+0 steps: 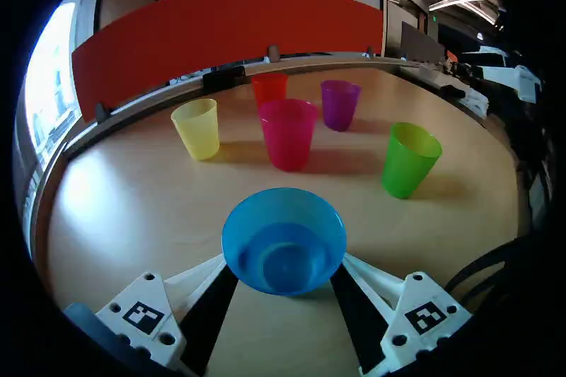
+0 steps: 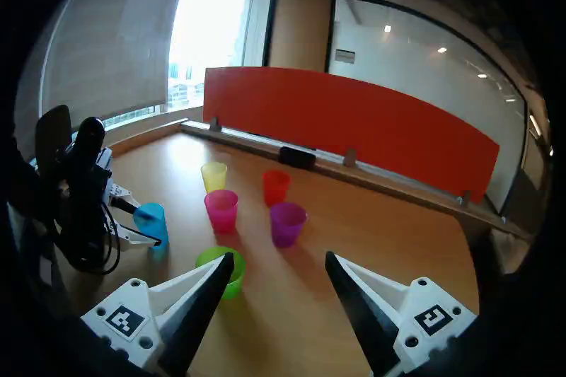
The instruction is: Pour water
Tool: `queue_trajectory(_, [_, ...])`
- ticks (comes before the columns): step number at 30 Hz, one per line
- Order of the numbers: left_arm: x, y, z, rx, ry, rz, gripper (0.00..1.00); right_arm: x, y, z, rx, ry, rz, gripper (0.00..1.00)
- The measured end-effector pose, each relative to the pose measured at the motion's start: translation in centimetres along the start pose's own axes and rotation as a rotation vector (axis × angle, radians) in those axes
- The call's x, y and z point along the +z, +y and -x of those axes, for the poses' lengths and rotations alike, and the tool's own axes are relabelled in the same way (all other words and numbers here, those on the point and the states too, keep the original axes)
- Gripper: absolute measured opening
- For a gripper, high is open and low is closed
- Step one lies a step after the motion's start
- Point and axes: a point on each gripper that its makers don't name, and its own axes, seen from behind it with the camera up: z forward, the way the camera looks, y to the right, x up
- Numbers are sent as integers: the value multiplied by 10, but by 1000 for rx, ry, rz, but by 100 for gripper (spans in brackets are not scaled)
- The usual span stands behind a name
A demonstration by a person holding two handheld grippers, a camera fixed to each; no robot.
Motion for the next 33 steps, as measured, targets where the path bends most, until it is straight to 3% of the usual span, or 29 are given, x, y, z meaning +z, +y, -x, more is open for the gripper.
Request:
queue_trajectory(23, [-6,4,-13,-23,17,22,79,5,-9,5,1,-1,-21,100])
queue_trajectory(33, [-23,4,-26,-20,37,19,79,15,-20,34,-31,-40,-46,100])
